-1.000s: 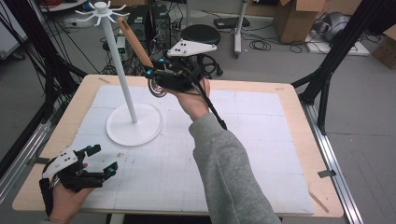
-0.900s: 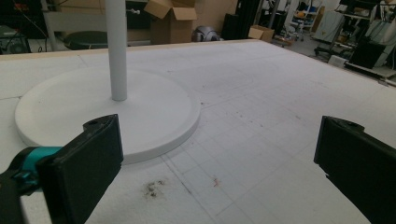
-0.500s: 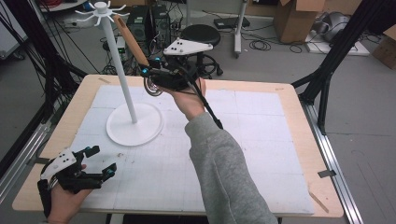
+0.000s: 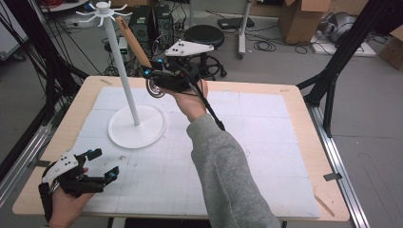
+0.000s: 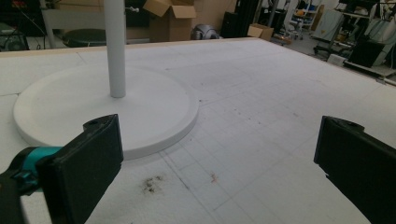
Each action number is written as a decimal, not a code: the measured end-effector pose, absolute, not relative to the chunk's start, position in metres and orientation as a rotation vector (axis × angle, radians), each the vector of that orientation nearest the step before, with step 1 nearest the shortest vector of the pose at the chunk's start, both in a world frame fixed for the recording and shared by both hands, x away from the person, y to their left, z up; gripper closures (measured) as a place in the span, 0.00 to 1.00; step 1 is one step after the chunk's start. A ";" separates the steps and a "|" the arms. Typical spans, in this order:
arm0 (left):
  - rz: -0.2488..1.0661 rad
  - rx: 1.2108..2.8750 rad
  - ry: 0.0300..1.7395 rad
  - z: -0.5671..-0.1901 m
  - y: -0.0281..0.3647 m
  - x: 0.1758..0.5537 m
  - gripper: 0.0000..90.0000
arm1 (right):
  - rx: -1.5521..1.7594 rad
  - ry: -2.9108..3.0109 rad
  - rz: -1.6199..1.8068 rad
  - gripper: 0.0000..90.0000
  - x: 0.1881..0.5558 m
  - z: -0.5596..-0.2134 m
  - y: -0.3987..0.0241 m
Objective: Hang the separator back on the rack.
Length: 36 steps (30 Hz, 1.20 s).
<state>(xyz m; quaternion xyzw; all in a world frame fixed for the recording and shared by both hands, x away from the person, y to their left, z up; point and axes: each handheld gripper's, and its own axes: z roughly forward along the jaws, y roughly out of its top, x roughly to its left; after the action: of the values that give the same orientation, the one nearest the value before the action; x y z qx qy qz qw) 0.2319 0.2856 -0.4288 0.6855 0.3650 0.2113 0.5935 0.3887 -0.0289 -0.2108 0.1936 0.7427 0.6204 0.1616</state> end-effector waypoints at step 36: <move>0.488 1.591 0.869 -0.430 0.291 0.227 0.02 | 0.584 2.111 1.783 0.77 0.402 -0.224 -0.008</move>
<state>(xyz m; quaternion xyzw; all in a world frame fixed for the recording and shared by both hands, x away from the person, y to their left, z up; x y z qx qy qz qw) 0.2266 0.2914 -0.4300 0.6836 0.3735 0.2099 0.5909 0.4020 -0.0078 -0.2238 0.2043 0.7380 0.6235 0.1579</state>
